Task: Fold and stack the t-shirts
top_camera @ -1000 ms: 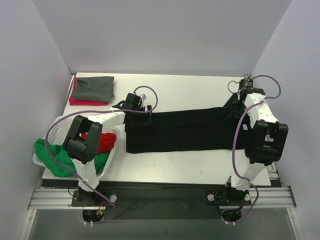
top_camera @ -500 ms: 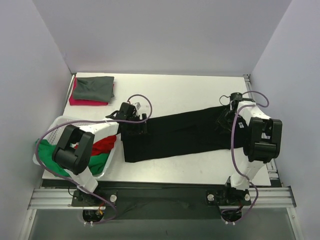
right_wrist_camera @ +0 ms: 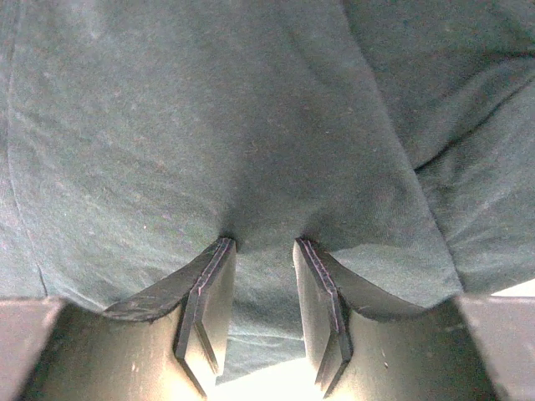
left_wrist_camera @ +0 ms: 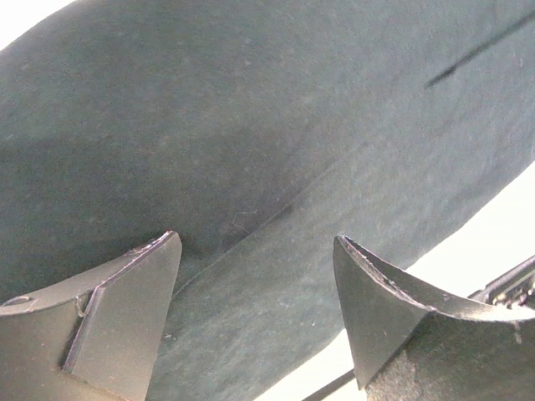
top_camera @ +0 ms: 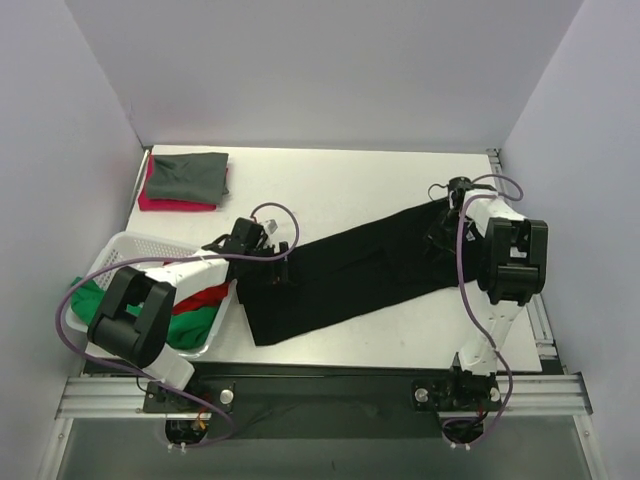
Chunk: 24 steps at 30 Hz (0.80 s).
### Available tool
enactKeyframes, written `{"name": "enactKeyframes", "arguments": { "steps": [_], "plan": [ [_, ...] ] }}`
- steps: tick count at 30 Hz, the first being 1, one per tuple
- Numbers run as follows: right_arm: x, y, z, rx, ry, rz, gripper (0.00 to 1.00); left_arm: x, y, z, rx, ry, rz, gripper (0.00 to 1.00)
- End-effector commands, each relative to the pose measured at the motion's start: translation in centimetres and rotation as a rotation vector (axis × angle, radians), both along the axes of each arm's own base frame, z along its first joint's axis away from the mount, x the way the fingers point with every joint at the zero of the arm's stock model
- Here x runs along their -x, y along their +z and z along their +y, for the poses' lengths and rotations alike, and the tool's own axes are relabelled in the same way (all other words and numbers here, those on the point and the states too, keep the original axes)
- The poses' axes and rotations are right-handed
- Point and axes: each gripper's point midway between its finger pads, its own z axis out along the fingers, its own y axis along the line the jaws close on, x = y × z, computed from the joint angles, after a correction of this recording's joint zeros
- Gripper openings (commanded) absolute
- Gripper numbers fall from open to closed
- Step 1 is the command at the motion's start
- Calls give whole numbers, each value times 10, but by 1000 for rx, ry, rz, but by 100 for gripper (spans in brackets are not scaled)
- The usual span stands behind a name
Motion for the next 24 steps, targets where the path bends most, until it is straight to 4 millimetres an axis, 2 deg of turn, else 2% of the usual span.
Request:
{"name": "enactKeyframes", "arguments": {
  "steps": [1, 7, 9, 10, 12, 13, 15, 16, 19, 23, 24],
  "plan": [
    [-19, -11, 4, 25, -6, 9, 35, 27, -6, 1, 0, -51, 75, 85],
    [-57, 1, 16, 23, 6, -31, 35, 40, -6, -4, 38, -95, 80, 85],
    [-67, 0, 28, 15, 21, -34, 35, 44, -7, -5, 54, -101, 81, 85],
    [-78, 8, 35, 13, 30, -58, 35, 46, -5, -5, 61, -101, 79, 85],
    [-85, 3, 42, 13, 36, -52, 35, 49, -5, -7, 72, -105, 81, 85],
    [-95, 12, 47, 15, 44, -76, 35, 53, -5, -7, 80, -103, 85, 85],
    [-107, 14, 53, 16, 46, -90, 35, 60, -4, -10, 106, -110, 91, 85],
    [-106, 9, 55, 18, 47, -78, 35, 62, -3, -12, 119, -118, 90, 85],
    [-120, 12, 64, 4, 51, -108, 35, 70, 1, -19, 157, -136, 78, 85],
    [-137, 27, 70, -25, 56, -163, 36, 72, 10, -17, 157, -120, 44, 85],
    [-140, 37, 72, -27, 61, -185, 36, 72, 10, -12, 136, -103, 39, 85]
  ]
}}
